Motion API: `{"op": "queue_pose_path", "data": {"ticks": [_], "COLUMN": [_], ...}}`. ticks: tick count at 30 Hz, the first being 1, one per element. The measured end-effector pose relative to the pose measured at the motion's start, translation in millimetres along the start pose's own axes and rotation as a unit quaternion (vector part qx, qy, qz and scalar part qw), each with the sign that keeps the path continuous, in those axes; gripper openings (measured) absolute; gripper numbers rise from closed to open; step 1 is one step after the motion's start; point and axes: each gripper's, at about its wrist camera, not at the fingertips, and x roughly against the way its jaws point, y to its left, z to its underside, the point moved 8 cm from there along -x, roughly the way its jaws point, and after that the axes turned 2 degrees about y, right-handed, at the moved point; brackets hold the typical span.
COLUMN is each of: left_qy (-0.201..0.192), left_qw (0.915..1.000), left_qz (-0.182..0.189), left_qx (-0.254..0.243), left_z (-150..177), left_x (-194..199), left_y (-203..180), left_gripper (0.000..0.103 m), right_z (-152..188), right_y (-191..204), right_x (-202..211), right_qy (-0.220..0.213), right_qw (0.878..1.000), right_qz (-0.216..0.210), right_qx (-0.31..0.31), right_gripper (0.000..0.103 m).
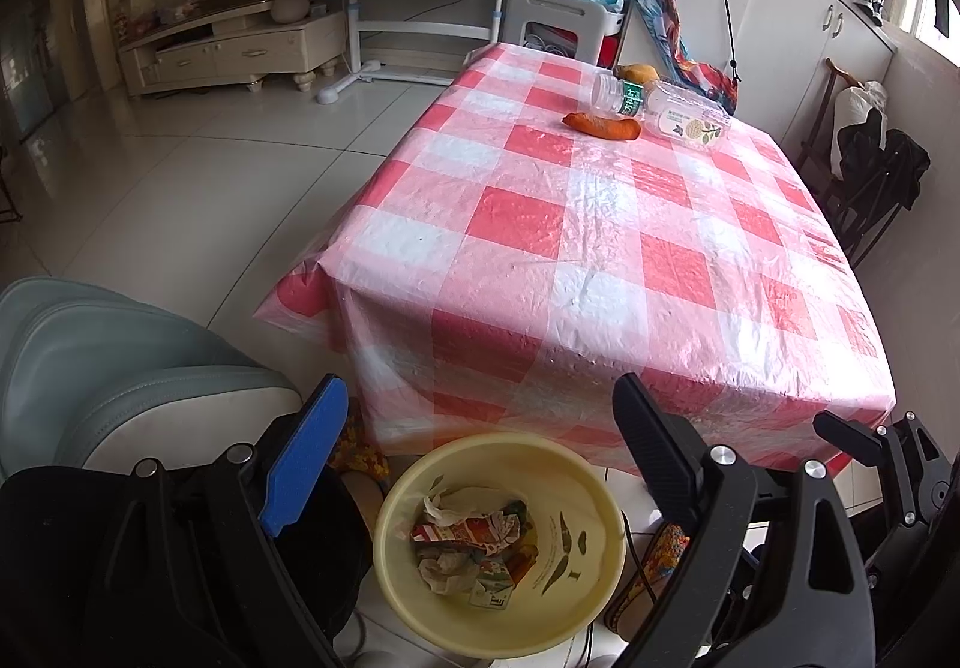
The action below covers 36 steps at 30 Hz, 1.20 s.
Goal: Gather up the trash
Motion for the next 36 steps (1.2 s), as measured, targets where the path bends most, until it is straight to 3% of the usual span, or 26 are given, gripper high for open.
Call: {"op": "queue_pose_path", "data": {"ticks": [36], "left_qy": [0.005], "left_qw": [1.0], "left_qz": [0.001], "left_qx": [-0.006], "left_z": [3.9], "left_x": [-5.9], "left_y": [-3.7], "left_gripper": [0.088], "right_z": [-1.2], "right_y": [9.8], "right_x": [-0.5], "right_qy": [-0.003], "right_qw": [1.0], "right_qz": [-0.002], "right_qx": [0.017], "right_gripper": [0.09]}}
